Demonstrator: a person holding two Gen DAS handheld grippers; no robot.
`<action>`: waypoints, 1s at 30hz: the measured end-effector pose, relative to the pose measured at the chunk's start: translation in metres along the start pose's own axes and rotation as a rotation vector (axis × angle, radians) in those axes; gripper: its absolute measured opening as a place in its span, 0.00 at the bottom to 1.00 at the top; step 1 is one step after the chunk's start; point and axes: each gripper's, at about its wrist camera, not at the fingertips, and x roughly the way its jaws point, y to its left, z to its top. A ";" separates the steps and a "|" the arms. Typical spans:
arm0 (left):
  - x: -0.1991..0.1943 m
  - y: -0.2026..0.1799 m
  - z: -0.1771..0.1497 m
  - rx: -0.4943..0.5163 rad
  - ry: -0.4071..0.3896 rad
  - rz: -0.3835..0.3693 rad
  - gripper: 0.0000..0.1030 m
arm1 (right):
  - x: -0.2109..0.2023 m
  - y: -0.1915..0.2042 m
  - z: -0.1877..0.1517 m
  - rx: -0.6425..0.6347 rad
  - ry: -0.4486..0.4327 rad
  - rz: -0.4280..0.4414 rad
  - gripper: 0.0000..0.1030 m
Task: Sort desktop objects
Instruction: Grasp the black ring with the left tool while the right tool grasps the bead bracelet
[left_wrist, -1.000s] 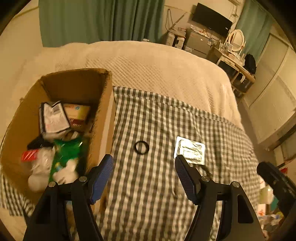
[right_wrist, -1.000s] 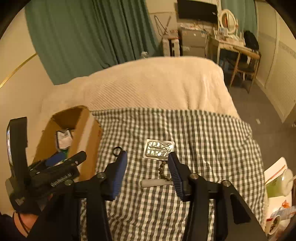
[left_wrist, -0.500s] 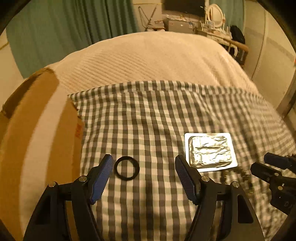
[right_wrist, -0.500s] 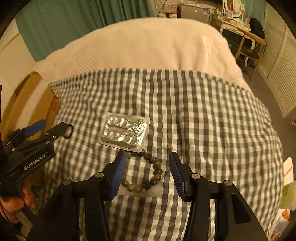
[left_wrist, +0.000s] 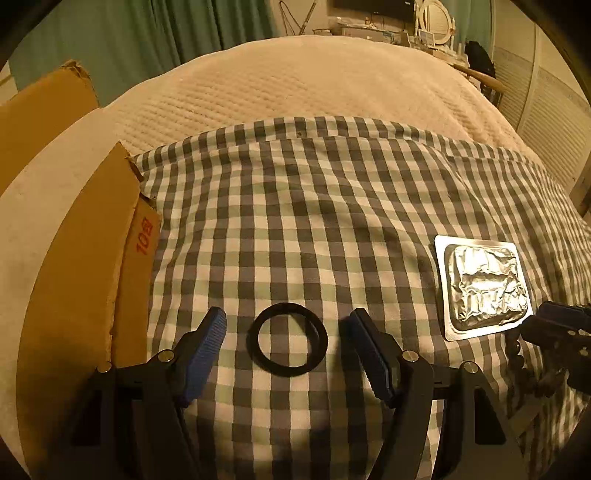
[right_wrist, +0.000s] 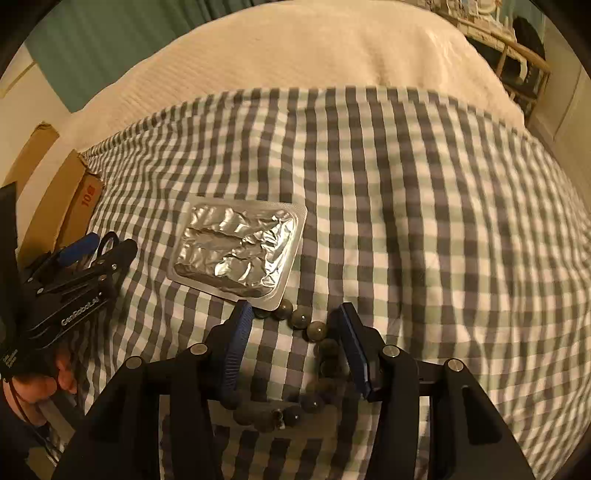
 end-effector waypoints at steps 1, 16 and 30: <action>0.001 0.000 0.000 0.002 0.004 0.000 0.71 | 0.002 -0.003 -0.001 0.018 0.000 0.010 0.46; 0.001 0.004 -0.003 -0.048 0.059 -0.078 0.20 | 0.000 -0.004 -0.028 0.024 0.056 0.020 0.38; -0.039 0.021 -0.011 -0.161 0.121 -0.137 0.05 | -0.053 -0.012 -0.049 0.137 -0.005 -0.029 0.11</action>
